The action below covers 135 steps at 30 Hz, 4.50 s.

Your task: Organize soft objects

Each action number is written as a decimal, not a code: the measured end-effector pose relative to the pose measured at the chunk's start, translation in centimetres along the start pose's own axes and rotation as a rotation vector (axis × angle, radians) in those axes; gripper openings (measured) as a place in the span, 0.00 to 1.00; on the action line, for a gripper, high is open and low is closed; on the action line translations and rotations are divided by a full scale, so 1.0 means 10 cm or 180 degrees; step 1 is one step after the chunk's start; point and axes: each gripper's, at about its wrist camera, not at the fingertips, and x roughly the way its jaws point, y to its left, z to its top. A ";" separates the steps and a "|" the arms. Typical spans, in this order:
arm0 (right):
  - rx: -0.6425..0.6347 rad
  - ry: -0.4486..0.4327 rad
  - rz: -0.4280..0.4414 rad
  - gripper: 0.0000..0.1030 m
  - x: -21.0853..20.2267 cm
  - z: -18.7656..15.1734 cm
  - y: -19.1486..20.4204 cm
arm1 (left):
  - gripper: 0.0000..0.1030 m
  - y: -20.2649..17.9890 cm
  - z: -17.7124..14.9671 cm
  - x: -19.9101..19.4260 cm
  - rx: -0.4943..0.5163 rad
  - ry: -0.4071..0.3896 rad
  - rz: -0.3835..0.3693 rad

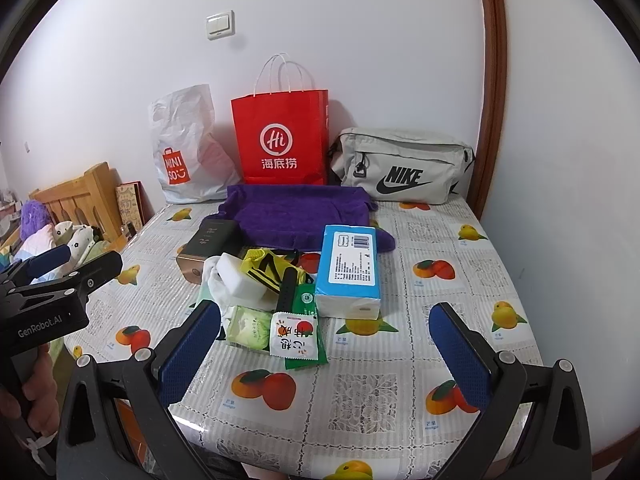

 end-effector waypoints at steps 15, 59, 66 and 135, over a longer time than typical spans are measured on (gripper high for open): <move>-0.0004 -0.0015 0.0026 0.99 0.00 0.02 0.02 | 1.00 0.04 -0.02 0.00 0.0004 -0.0007 0.0004; 0.0187 0.1108 0.0875 0.69 2.02 -0.54 0.09 | 1.00 0.52 -0.62 1.65 -0.0297 0.1016 0.0107; 0.0224 0.1194 0.0840 0.69 2.18 -0.59 0.09 | 1.00 0.57 -0.65 1.70 -0.0352 0.1034 0.0034; 0.0169 0.1048 0.0408 0.52 1.93 -0.76 -0.52 | 0.06 0.77 -0.68 1.79 -0.0419 0.0774 -0.0379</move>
